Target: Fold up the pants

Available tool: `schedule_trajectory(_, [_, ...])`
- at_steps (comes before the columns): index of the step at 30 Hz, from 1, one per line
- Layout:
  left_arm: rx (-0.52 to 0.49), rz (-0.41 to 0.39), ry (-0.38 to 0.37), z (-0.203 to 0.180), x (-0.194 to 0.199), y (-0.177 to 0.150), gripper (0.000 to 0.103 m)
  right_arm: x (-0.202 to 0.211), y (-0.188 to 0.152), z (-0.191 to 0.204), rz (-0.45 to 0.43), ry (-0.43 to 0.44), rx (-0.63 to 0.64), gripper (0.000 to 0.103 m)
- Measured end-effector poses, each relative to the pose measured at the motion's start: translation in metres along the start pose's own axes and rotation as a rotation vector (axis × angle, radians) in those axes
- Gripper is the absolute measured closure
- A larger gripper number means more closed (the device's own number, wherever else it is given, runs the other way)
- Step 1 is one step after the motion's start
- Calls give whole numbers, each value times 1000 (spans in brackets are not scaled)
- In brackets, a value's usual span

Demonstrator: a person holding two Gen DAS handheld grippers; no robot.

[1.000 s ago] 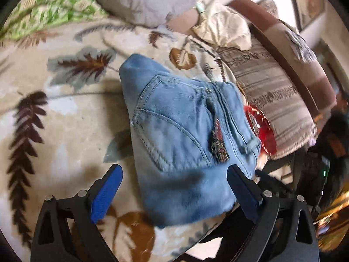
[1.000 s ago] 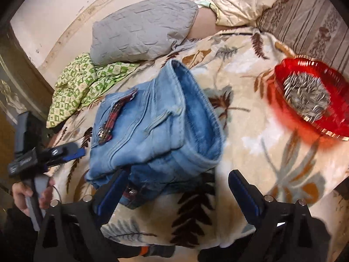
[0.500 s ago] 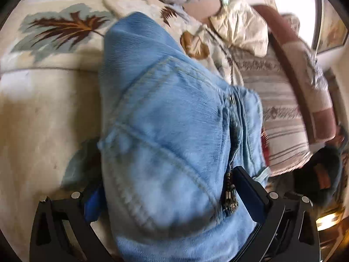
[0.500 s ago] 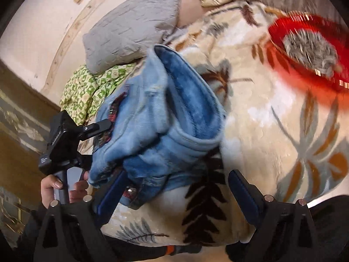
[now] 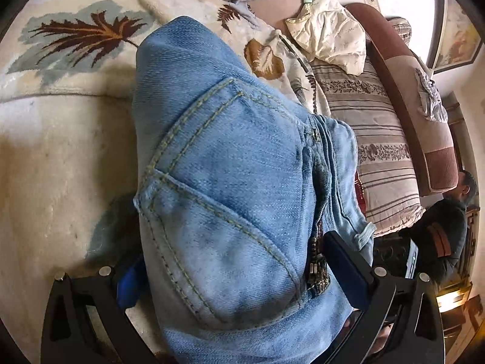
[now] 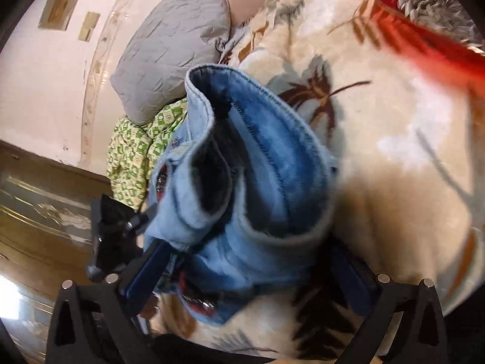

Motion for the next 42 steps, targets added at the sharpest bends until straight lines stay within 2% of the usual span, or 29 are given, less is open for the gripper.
schedule_trajectory(5, [-11, 2, -6, 2, 2, 0, 0, -13, 16, 1, 4, 48, -22, 0])
schedule_trajectory(13, [-59, -29, 36, 1, 0, -6, 0, -17, 17, 6, 4, 47, -27, 0])
schedule_trajectory(15, [-65, -23, 34, 1, 0, -5, 0, -13, 13, 9, 10, 87, -19, 0])
schedule_trajectory(17, [-77, -15, 48, 0, -2, -5, 0, -6, 11, 8, -8, 184, -45, 0])
schedule_trajectory(18, [-96, -13, 72, -1, -3, -6, 0, -3, 12, 4, -18, 231, -94, 0])
schedule_trajectory(20, [-137, -21, 130, -6, -7, -9, 0, -3, 16, -4, -21, 271, -177, 0])
schedule_trajectory(23, [-180, -46, 179, -9, -8, -15, 0, -14, 20, -3, 11, 179, -176, 0])
schedule_trajectory(26, [-172, -58, 170, -7, -6, -16, 0, -25, 17, 8, 15, 52, -85, 0])
schedule_trajectory(29, [-184, -54, 190, -8, -6, -18, 0, -30, 14, 16, -3, -27, -17, 2])
schedule_trajectory(35, [-236, -72, 260, -11, -10, -25, 0, -36, 14, 25, -35, -169, 56, 29])
schedule_trajectory(36, [-248, -77, 280, -12, -11, -26, 0, -37, 15, 26, -39, -187, 71, 36])
schedule_trajectory(39, [-257, -84, 302, -13, -11, -26, 0, -36, 16, 25, -55, -225, 99, 42])
schedule_trajectory(42, [-294, -97, 319, -22, -5, -29, 23, -34, 11, 30, -72, -254, 144, 49])
Point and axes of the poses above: each gripper's, at about its wrist camera, not at the fingertips, and x roughly against the way its jaws point, z to its left, y to its top, the point moved 6 cm from there along -x, roughly the way its jaws point, and after that the axes turned 12 degrees about z, right-handed, at the moved point
